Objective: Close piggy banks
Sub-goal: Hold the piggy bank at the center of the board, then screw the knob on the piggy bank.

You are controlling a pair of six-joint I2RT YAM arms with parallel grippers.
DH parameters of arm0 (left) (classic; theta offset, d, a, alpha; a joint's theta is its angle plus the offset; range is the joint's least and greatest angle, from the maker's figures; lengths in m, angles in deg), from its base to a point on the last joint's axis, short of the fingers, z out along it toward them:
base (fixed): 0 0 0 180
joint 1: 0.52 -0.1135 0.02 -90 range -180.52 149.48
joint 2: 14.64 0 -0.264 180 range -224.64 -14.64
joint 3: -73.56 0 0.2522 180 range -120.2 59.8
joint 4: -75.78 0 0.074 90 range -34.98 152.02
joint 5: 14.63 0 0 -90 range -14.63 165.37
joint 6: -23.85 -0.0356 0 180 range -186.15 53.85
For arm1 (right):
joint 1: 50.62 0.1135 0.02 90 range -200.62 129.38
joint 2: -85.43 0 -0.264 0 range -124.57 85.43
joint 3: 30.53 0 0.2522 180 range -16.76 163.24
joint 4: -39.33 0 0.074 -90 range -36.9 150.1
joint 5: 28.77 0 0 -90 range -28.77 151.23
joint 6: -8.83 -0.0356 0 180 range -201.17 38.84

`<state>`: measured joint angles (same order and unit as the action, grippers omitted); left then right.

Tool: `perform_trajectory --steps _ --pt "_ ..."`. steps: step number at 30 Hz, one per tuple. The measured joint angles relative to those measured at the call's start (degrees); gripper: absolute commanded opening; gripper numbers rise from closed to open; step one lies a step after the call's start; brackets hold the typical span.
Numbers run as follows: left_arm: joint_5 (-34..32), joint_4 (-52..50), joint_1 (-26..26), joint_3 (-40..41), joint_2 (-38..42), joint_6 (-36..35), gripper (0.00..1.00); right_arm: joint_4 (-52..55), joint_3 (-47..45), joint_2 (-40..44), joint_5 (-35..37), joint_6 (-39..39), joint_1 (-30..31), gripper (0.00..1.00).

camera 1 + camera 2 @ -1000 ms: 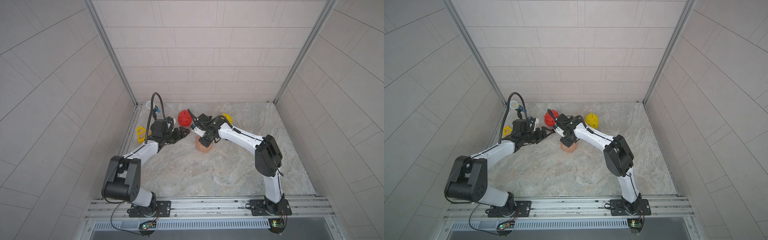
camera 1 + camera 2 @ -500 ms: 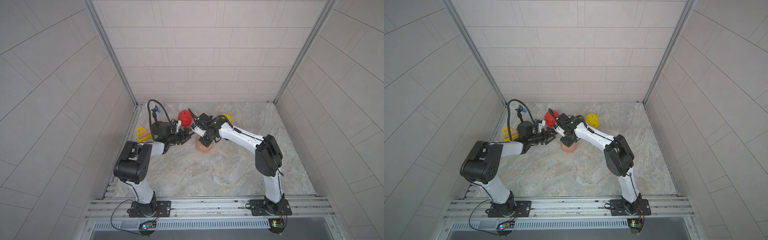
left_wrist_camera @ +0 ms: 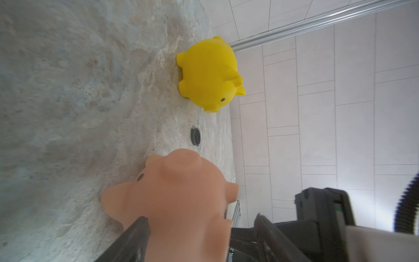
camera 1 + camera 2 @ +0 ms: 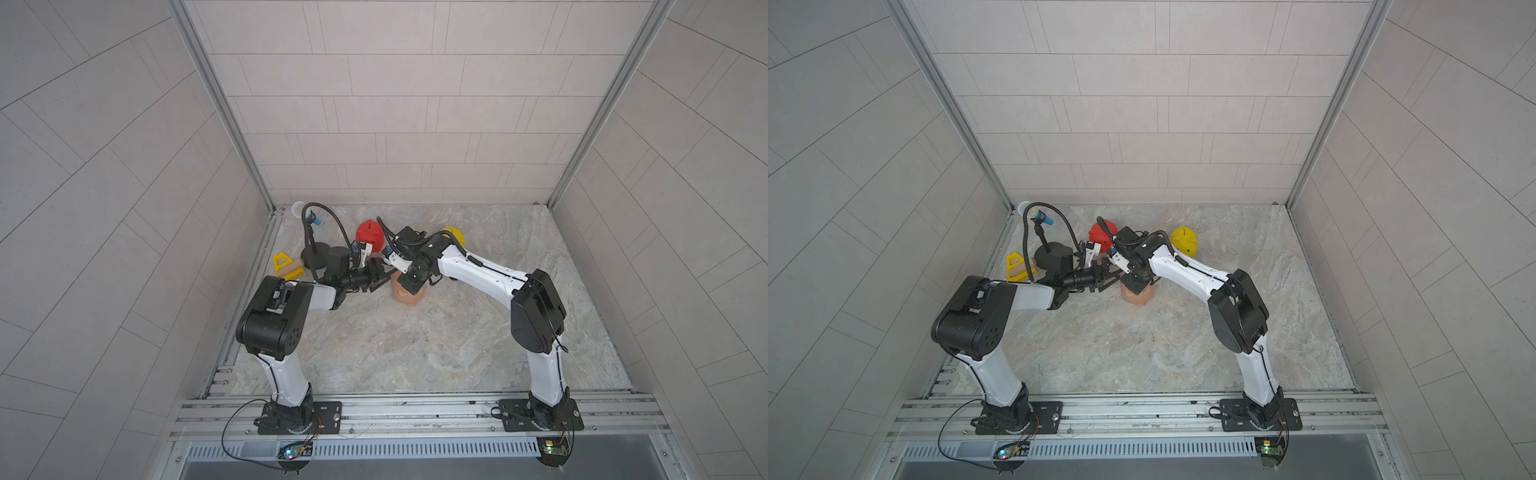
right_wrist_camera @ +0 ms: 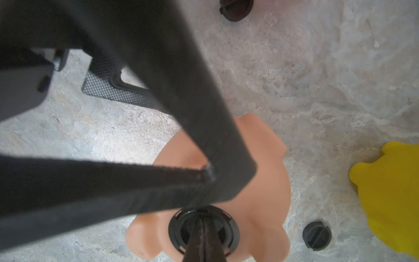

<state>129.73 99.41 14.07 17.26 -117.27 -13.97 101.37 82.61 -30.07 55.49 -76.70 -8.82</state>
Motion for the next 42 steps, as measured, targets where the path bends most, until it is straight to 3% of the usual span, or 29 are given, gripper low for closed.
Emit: perform_trajectory --steps 4,12,42 --pt "-0.9 -5.2 0.7 0.0 0.7 -3.3 0.79 0.0 0.0 0.0 -0.1 0.0 -0.1 0.00" --pt "-1.3 -6.6 1.4 -0.5 0.7 -4.7 0.80 0.0 0.0 0.0 -0.2 0.0 -0.2 0.00" --pt "-0.4 -2.0 2.1 -4.3 -4.6 -2.7 0.84 -0.2 0.0 0.0 0.0 -0.7 -0.8 0.00"
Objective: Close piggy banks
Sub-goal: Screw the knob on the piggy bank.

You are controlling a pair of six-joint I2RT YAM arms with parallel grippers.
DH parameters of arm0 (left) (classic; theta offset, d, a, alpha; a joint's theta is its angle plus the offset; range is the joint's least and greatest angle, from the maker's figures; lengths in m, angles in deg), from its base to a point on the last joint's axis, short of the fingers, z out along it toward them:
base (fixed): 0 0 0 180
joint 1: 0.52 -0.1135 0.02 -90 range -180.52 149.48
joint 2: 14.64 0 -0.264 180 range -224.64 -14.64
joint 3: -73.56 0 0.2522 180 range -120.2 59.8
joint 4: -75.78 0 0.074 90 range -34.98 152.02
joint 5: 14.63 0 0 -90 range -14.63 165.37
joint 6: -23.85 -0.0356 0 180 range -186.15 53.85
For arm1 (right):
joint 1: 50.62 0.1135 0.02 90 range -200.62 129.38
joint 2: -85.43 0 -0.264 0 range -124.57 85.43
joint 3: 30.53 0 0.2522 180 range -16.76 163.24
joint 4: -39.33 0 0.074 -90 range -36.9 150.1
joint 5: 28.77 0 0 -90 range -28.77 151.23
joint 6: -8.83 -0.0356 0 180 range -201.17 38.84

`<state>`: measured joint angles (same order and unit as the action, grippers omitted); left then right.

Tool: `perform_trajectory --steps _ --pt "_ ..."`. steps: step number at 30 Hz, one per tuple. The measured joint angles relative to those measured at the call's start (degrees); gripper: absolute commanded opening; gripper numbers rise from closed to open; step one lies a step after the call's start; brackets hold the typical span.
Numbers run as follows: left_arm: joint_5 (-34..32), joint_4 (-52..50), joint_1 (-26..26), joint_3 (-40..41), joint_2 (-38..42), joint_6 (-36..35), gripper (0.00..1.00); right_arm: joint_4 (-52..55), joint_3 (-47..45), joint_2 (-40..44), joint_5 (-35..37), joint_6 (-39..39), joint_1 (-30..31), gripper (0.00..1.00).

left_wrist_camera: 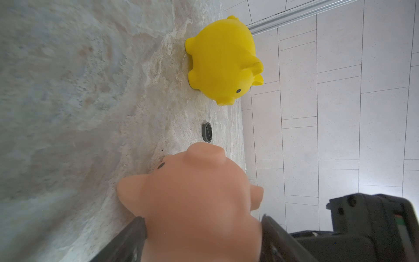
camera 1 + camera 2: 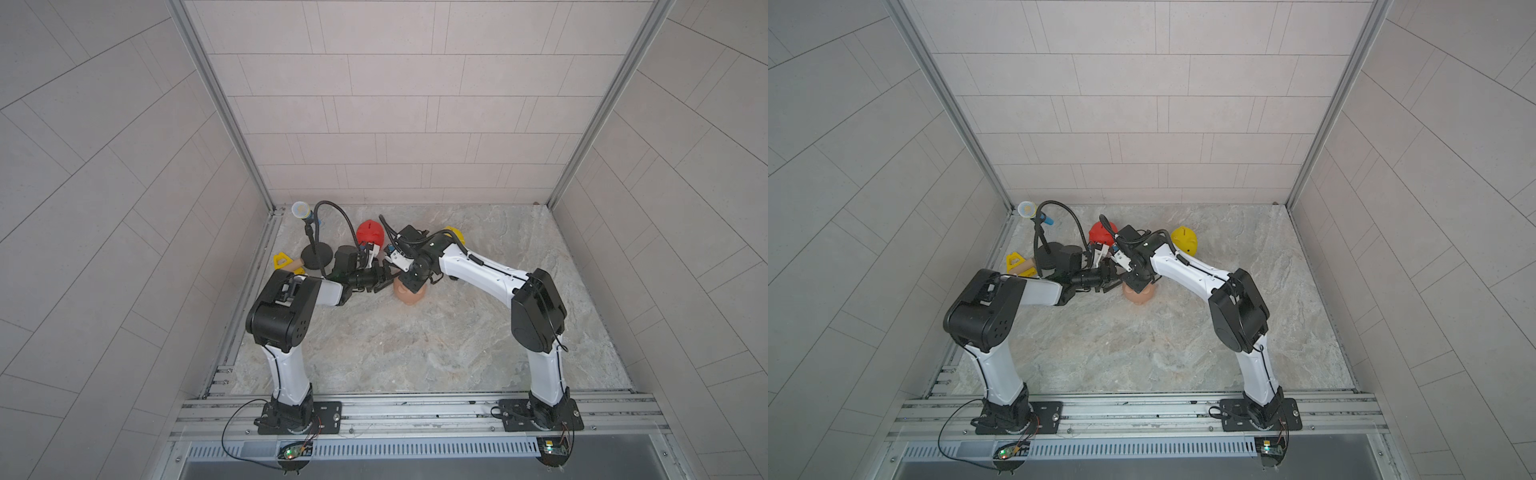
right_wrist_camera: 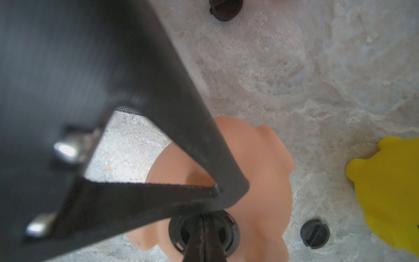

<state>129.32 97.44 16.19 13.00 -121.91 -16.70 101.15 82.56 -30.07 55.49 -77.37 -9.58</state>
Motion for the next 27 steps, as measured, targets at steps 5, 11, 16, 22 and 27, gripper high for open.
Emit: perform_trajectory --steps 5,11,16,22,27 --pt "-0.3 -1.1 0.1 -0.5 0.0 -0.9 0.84 0.0 0.0 0.0 0.1 0.0 0.0 0.00" --pt "-0.3 -2.8 0.2 -1.2 0.0 -2.2 0.84 0.0 0.0 0.0 0.2 -0.3 0.0 0.00" --pt "-0.6 -3.3 0.3 -1.5 0.0 -3.0 0.84 0.0 0.0 0.0 1.5 -2.3 0.2 0.00" --pt "-1.1 -3.4 0.6 -1.7 0.0 -3.0 0.83 -0.2 -0.2 0.0 3.3 -5.3 0.5 0.00" --pt "-1.3 -3.4 0.7 -1.8 0.0 -3.1 0.83 -0.2 -0.2 0.0 3.2 -8.1 0.5 0.00"
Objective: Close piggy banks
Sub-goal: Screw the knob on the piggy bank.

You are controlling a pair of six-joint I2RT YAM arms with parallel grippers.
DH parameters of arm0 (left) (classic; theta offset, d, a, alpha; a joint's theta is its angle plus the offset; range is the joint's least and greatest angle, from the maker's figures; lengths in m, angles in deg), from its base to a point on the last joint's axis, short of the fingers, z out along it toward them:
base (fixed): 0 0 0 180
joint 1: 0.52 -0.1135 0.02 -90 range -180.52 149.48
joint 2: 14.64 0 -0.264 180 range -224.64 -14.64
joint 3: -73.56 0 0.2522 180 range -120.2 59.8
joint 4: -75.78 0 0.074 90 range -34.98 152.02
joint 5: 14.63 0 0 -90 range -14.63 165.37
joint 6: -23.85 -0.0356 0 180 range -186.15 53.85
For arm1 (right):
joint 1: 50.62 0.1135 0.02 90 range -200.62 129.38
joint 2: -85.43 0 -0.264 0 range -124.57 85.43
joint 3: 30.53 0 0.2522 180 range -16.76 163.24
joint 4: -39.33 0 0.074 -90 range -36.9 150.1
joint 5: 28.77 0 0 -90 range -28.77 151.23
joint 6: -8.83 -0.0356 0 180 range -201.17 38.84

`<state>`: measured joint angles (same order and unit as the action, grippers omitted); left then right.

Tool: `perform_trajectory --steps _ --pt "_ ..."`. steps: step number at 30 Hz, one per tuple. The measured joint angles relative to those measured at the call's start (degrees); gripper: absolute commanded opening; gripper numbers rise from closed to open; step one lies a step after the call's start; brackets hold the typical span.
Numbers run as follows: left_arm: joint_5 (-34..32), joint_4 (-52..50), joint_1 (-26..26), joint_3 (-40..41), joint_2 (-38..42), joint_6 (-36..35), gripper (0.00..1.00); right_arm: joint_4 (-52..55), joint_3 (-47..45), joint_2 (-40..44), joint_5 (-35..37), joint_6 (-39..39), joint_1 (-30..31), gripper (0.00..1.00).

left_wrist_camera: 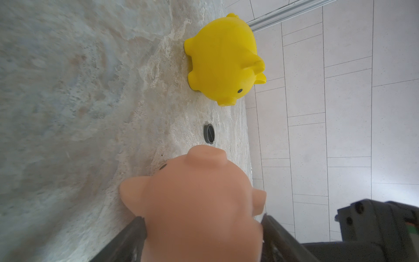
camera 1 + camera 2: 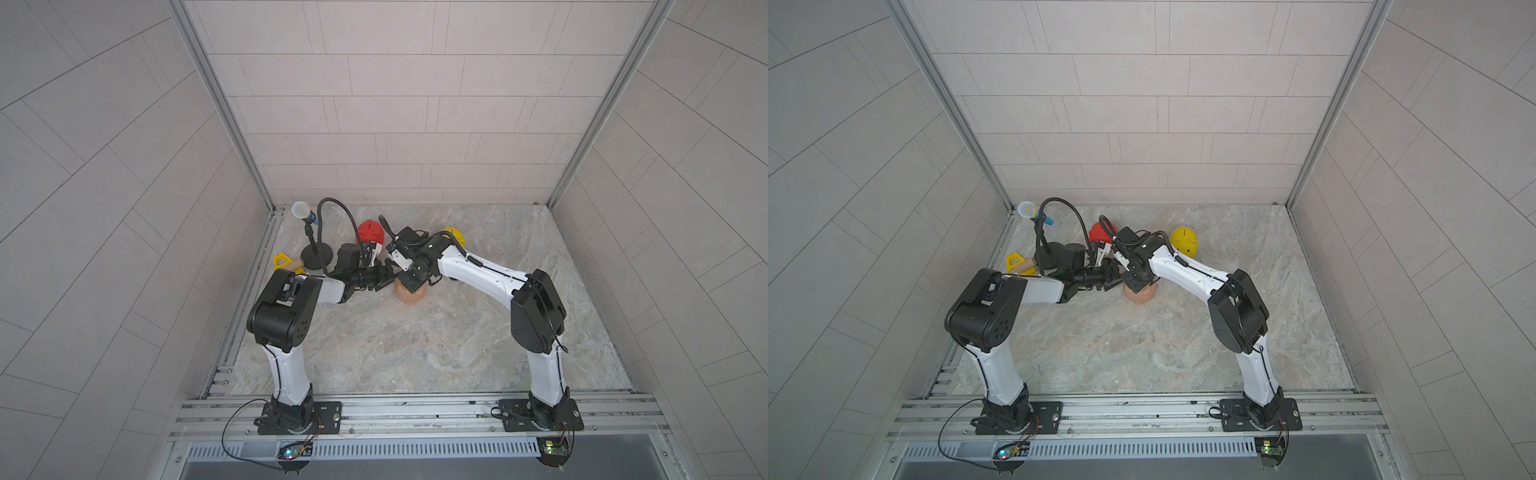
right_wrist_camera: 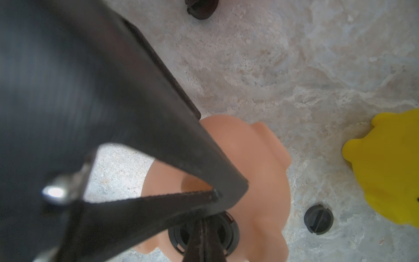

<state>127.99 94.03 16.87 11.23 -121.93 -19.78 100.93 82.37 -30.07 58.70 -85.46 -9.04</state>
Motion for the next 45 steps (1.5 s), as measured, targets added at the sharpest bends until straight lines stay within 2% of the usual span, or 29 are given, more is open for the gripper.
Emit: perform_trajectory --steps 13,29,45 --pt "0.0 -0.8 0.0 -0.4 0.0 -0.4 0.82 -0.3 -0.3 0.2 0.3 -10.3 0.0 0.00" --pt "-0.2 -1.3 0.1 -0.7 0.0 -1.2 0.82 -3.1 -3.1 1.8 1.1 -27.2 0.1 0.00" --pt "-0.3 -1.7 0.1 -0.9 0.0 -1.4 0.82 -3.1 -3.1 1.8 0.4 -36.8 -0.3 0.00"
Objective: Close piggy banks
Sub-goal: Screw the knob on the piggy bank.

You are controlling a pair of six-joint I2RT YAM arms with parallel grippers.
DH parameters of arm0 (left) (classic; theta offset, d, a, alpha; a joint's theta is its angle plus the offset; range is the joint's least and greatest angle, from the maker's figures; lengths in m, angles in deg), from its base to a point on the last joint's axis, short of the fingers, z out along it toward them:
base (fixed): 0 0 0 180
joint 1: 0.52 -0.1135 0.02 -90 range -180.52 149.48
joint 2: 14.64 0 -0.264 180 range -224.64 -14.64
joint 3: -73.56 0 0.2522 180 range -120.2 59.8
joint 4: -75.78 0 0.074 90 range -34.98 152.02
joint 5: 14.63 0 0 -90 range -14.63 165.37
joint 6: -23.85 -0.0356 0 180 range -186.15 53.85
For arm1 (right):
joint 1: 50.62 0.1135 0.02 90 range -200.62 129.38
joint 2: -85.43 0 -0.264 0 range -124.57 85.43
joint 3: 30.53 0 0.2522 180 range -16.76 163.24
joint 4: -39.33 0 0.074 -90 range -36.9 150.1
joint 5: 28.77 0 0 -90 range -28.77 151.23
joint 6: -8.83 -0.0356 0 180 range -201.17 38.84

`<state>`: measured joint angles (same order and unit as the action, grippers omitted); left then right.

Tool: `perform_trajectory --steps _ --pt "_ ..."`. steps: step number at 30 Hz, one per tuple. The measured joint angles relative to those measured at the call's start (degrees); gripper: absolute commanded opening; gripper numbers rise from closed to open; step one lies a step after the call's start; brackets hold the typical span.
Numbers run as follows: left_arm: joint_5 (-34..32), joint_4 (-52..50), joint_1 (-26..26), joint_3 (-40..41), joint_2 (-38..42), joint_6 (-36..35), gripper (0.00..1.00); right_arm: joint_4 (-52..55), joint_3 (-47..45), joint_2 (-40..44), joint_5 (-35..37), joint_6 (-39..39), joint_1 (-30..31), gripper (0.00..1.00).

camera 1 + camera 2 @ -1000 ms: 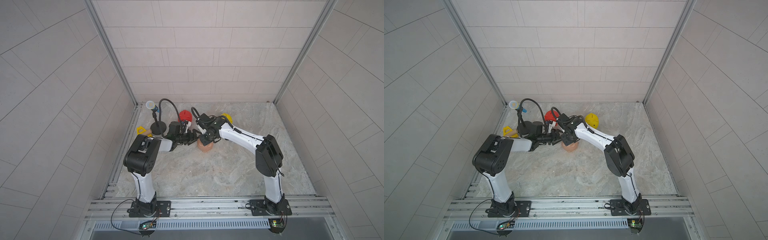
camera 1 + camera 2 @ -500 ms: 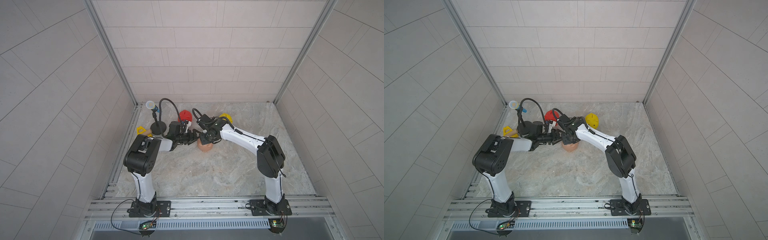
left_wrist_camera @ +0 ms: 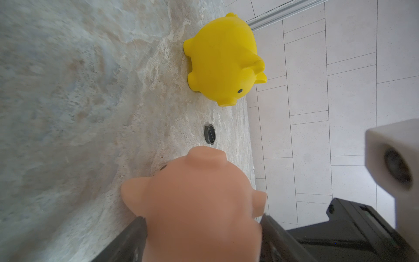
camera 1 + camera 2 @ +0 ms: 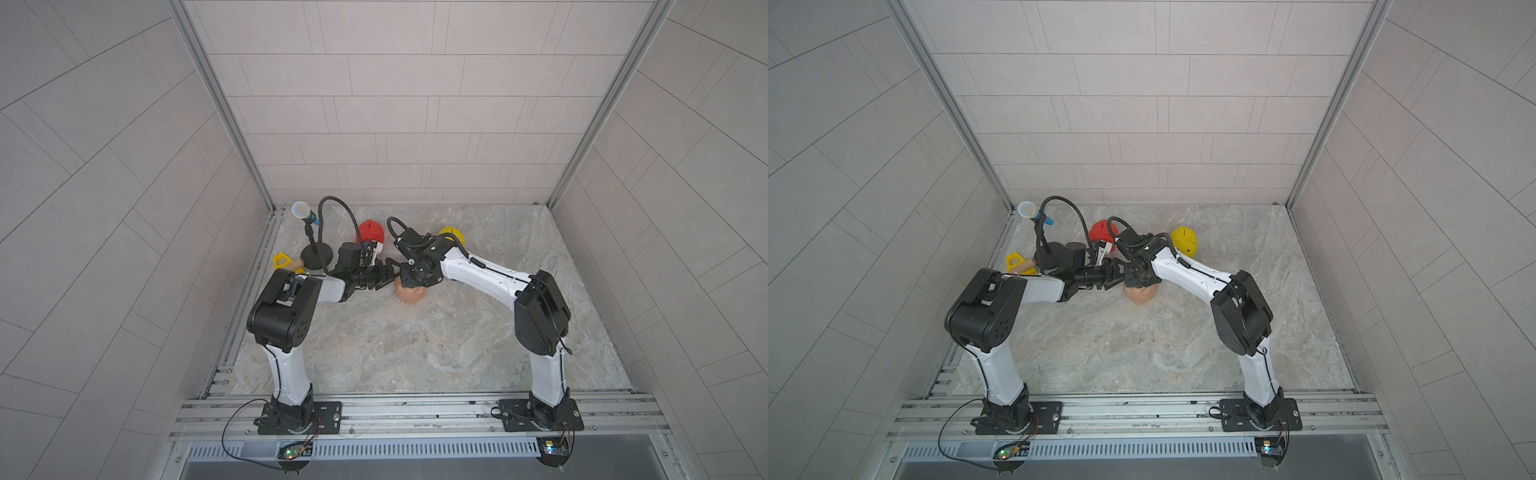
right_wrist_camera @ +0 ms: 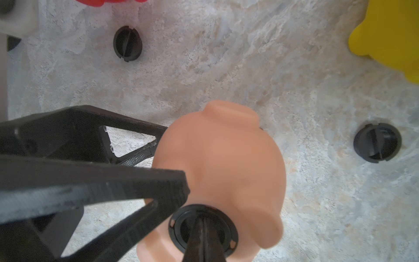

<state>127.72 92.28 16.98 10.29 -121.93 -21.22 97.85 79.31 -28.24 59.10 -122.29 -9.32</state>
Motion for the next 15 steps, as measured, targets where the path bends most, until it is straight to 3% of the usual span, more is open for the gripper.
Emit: perform_trajectory --steps 15 --pt "0.0 -0.2 0.0 -0.1 0.0 -0.3 0.82 0.0 0.0 0.0 -0.8 -1.2 -0.2 0.00"
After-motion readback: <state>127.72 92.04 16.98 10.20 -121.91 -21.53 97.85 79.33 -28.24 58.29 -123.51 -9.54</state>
